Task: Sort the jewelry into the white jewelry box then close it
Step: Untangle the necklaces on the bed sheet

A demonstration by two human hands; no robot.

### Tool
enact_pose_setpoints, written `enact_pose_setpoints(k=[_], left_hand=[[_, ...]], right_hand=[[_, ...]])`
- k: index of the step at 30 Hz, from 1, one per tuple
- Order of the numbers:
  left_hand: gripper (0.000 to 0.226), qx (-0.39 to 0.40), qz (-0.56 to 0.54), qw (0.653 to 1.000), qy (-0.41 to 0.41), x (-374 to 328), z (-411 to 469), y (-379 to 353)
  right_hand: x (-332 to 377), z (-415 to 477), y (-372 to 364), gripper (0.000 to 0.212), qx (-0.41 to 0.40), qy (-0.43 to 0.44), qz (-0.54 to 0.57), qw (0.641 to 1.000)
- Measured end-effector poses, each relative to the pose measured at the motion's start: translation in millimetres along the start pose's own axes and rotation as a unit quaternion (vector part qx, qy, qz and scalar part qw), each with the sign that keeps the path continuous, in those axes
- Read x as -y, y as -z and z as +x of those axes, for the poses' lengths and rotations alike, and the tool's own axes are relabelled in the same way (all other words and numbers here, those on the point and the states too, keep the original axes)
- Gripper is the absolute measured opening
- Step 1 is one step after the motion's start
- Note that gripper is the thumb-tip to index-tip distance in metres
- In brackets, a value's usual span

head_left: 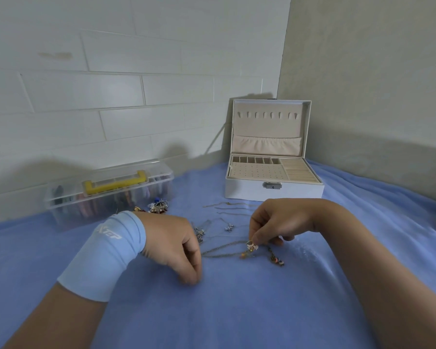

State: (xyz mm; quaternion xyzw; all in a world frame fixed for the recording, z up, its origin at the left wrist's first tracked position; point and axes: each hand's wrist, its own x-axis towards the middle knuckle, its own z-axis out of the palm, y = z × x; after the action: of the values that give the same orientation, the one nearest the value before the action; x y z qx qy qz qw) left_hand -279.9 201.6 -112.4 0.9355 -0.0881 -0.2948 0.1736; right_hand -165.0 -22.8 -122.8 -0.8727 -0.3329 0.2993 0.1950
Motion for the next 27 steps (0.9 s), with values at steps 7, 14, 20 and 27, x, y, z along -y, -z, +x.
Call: enact_pose_setpoints(k=[7, 14, 20, 27], left_hand=[[0.012, 0.001, 0.007, 1.0, 0.006, -0.3, -0.8, -0.3], [0.005, -0.208, -0.013, 0.974, -0.09, -13.4, 36.2, -18.2], [0.014, -0.223, 0.034, 0.971, -0.074, -17.5, 42.7, -26.8], [0.003, -0.153, -0.006, 0.985, -0.084, -14.7, 32.9, -22.9]], right_hand=[[2.0, 0.7, -1.2, 0.012, 0.011, 0.011, 0.029, 0.999], [3.7, 1.5, 0.5, 0.011, 0.011, 0.056, 0.143, 0.988], [1.2, 4.7, -1.2, 0.018, -0.006, 0.053, 0.182, 0.982], [0.6, 12.2, -5.9, 0.018, -0.035, 0.046, 0.23, 0.972]])
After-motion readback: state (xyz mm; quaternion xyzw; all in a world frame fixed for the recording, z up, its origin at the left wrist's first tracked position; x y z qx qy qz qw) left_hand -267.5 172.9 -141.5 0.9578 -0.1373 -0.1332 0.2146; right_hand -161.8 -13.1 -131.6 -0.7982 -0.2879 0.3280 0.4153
